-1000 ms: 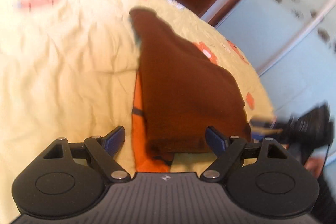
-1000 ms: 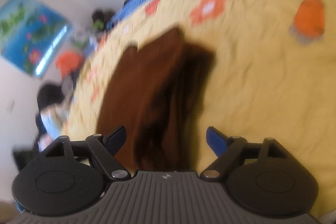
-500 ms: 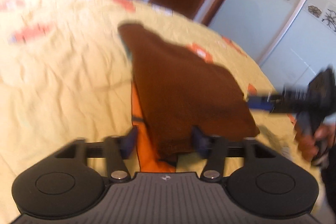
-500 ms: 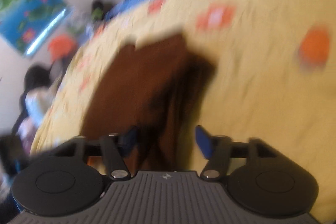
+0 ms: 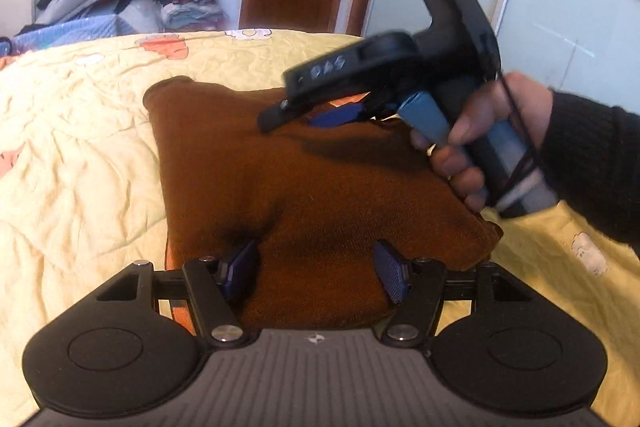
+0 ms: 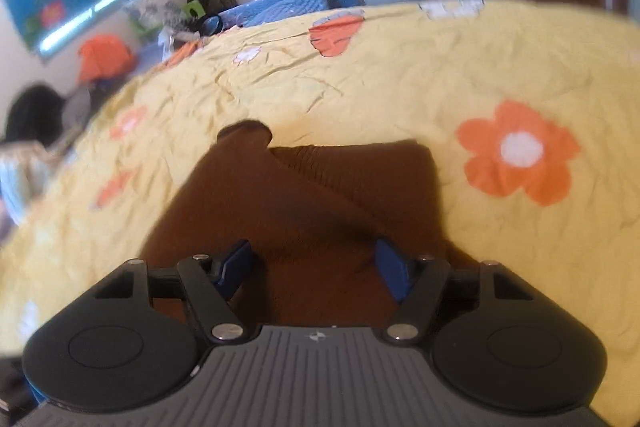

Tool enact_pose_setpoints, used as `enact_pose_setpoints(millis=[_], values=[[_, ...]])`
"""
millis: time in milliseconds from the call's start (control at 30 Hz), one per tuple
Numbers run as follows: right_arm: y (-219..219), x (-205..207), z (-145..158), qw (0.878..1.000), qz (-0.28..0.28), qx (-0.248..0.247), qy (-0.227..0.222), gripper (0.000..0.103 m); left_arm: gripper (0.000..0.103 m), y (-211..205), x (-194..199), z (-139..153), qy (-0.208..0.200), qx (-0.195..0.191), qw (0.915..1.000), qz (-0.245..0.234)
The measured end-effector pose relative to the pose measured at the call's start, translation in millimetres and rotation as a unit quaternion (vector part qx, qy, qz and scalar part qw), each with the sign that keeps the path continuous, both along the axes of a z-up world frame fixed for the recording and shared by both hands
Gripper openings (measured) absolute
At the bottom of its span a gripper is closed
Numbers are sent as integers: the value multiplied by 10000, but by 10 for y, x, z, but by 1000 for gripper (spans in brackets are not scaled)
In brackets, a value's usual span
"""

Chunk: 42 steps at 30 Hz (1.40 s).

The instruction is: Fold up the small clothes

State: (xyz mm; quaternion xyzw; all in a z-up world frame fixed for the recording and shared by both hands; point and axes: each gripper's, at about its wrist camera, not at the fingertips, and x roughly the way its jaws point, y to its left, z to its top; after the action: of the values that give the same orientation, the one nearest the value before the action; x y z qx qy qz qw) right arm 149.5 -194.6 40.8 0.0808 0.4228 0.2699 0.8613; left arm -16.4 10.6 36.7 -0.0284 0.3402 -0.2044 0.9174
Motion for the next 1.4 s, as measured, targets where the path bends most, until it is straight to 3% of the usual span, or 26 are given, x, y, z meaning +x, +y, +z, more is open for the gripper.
enact_pose_setpoints(millis=[67,100,167,267,333,400,433,467,500,633,667,700,767,833,933,1033,1133,1167,1200,1233,1267,1400], values=[[25,58,93,9992,-26,-321,240,54,64,10,-2,-15,-25,-28,10000,11],[44,80,150,9983,-143,-474,307,55,64,4,-4,-20,-38,-22,10000,16],[87,35,337,9988,-282,-411,34,61,64,-11,9,-34,-53,-13,10000,30],[322,16,475,9998,156,-65,-40,74,64,-19,7,-46,-51,28,10000,24],[573,41,385,9985,392,-381,-28,74,64,-21,-7,-51,-32,19,10000,19],[756,152,129,9956,445,-770,281,74,64,-20,-25,-42,-18,0,10000,21],[802,206,-17,9944,455,-875,377,84,64,-31,-37,-29,-16,3,10000,28],[799,175,-69,9950,571,-825,22,99,64,-33,-34,-26,-19,8,10000,31],[843,192,-108,9936,647,-928,-49,103,64,-38,-29,-25,-21,26,10000,33],[1076,145,-59,9859,587,-1534,-308,100,65,19,-60,60,-40,-81,9999,72],[1010,90,29,9882,507,-1407,-314,92,65,114,-99,117,-47,-292,9994,155],[890,-2,139,9922,446,-1113,-327,91,65,234,-145,167,-59,-554,9981,250],[482,-284,401,9977,324,-298,-516,99,75,534,-216,203,21,-1113,9925,495],[-16,-578,537,9977,16,250,-626,103,79,823,-186,117,456,-1658,9826,701],[-711,-903,460,9967,-524,572,-228,103,78,1000,-80,-83,1166,-2133,9665,822],[-1136,-1124,178,9925,-986,665,296,95,77,929,3,-237,1572,-2462,9546,588],[-1156,-1218,-182,9873,-870,919,956,79,74,839,108,-290,1696,-2726,9460,450],[-1119,-1250,-224,9872,-796,1044,910,77,70,826,165,-274,1772,-2703,9451,478],[-1064,-1269,-241,9871,-683,1118,924,71,49,804,210,-251,1841,-2588,9469,494],[-999,-1255,-270,9862,-560,1174,1020,42,19,771,239,-253,1934,-2372,9507,492],[-928,-1233,-300,9860,-454,1144,1124,33,19,756,255,-245,1997,-2203,9535,484],[-876,-1340,-175,9893,-111,1079,980,27,17,791,44,17,1724,-1866,9667,321]])
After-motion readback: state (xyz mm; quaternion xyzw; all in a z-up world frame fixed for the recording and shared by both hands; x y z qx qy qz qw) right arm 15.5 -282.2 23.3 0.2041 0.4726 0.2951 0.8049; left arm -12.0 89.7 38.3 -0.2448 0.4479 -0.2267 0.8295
